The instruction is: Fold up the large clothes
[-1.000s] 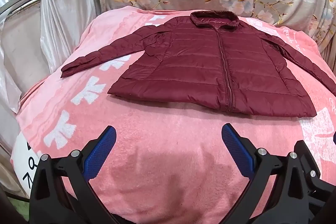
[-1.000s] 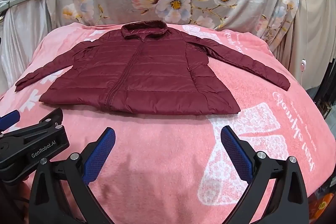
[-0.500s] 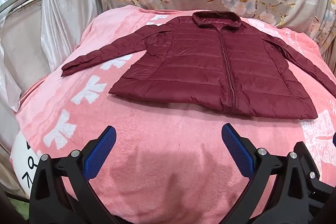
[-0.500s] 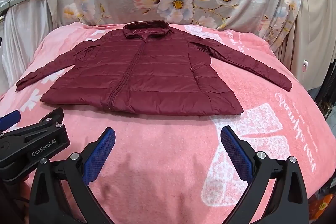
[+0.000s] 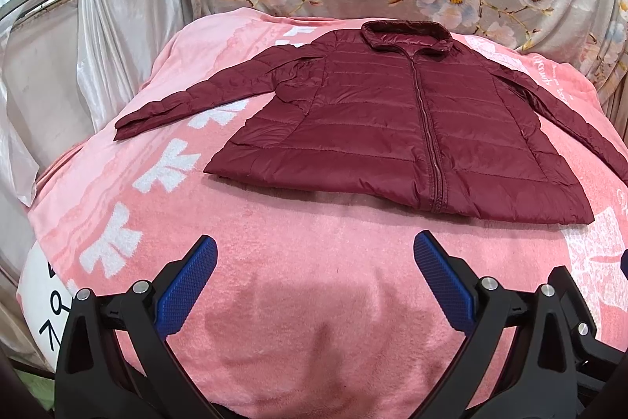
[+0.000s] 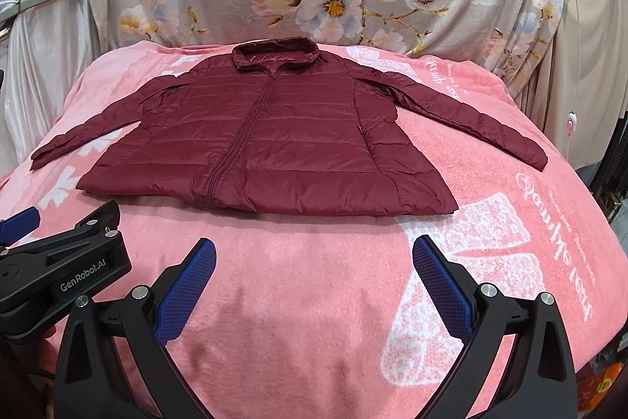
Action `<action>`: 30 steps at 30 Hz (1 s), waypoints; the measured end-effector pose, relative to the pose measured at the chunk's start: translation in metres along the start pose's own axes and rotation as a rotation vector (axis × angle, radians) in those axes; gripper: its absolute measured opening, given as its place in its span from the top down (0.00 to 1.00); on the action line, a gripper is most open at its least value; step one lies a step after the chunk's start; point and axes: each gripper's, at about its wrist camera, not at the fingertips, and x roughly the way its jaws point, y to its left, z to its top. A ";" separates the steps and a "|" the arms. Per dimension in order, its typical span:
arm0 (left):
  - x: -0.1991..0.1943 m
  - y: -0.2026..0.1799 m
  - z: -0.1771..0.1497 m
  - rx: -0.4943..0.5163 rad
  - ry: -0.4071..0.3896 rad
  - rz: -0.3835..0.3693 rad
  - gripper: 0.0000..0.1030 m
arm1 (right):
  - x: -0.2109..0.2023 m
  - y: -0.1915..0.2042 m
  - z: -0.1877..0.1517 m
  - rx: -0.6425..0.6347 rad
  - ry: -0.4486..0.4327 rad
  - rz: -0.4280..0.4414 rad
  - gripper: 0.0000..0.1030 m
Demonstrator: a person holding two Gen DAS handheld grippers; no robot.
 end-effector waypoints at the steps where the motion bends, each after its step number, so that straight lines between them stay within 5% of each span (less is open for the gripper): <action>1: 0.000 0.000 0.000 0.000 0.001 0.001 0.05 | 0.000 -0.001 0.000 -0.001 0.001 0.000 0.05; 30: 0.002 0.004 0.000 -0.005 0.004 -0.003 0.05 | -0.001 0.002 -0.002 0.003 0.005 0.004 0.05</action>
